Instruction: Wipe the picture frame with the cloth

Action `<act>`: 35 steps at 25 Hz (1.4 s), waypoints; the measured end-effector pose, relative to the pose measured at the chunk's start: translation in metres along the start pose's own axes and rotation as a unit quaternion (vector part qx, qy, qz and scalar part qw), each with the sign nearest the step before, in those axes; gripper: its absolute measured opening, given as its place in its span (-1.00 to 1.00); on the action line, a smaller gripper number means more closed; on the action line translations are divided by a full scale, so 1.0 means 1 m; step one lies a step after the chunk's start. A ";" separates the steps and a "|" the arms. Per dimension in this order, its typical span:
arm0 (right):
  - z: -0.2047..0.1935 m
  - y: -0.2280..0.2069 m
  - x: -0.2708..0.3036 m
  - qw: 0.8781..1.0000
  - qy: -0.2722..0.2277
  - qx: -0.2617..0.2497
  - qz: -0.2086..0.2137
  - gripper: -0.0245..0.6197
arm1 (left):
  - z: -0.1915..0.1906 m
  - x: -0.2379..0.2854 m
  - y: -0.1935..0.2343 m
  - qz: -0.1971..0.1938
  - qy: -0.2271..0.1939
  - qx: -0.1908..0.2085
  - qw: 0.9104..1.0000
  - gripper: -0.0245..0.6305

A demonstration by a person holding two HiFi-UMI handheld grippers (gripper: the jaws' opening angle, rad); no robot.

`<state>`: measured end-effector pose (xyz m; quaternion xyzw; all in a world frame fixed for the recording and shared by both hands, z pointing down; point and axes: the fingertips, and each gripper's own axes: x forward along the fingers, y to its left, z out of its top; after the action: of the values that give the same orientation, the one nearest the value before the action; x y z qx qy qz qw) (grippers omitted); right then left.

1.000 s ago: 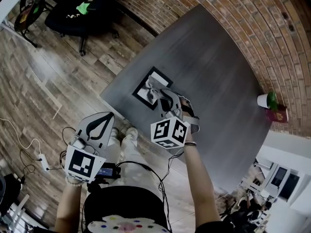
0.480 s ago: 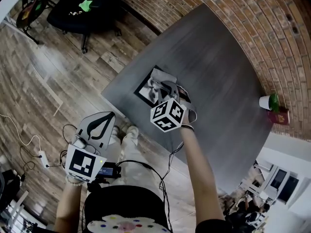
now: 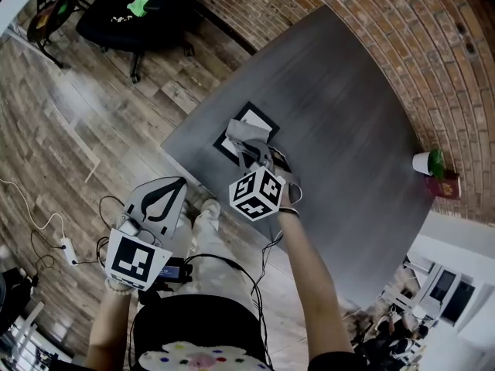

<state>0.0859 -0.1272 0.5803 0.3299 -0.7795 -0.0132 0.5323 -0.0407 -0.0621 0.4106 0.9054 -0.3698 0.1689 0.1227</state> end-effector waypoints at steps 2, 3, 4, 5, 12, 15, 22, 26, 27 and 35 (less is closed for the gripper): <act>0.003 0.007 -0.004 1.000 -0.008 0.005 0.006 -0.88 | 0.000 0.000 -0.002 0.000 0.000 0.000 1.000 -0.90; 0.004 0.011 -0.006 1.000 -0.011 0.008 0.009 -0.87 | 0.000 -0.001 -0.003 0.000 0.000 0.000 1.000 -0.90; 0.005 0.015 -0.008 1.000 -0.015 0.010 0.012 -0.87 | -0.001 -0.002 -0.004 0.000 0.000 0.000 1.000 -0.90; 0.006 0.019 -0.010 1.000 -0.018 0.011 0.014 -0.88 | -0.001 -0.002 -0.004 0.001 0.001 0.001 1.000 -0.90; 0.012 0.048 -0.020 0.999 -0.032 0.007 0.028 -0.88 | -0.003 -0.007 -0.008 -0.001 -0.001 0.004 1.000 -0.90; 0.008 0.060 -0.024 0.999 -0.030 0.007 0.035 -0.88 | -0.002 -0.009 -0.011 -0.001 -0.003 0.005 1.000 -0.90; -0.009 0.075 -0.037 0.999 -0.017 0.014 0.035 -0.88 | -0.001 -0.014 -0.015 -0.001 -0.008 -0.001 1.000 -0.90; -0.011 0.067 -0.062 0.998 -0.029 0.046 0.014 -0.87 | -0.005 -0.015 -0.022 -0.010 0.005 -0.003 1.000 -0.90; -0.011 0.063 -0.070 0.998 -0.034 0.053 0.007 -0.87 | -0.002 -0.014 -0.024 -0.013 0.003 0.001 1.000 -0.90; -0.009 0.031 -0.138 0.974 -0.110 0.190 -0.050 -0.87 | 0.024 -0.008 -0.027 -0.022 -0.015 0.020 0.999 -0.90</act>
<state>0.1081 -0.0271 0.4827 0.4600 -0.8042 0.0721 0.3693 -0.0218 -0.0467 0.3833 0.9181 -0.3482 0.1596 0.1023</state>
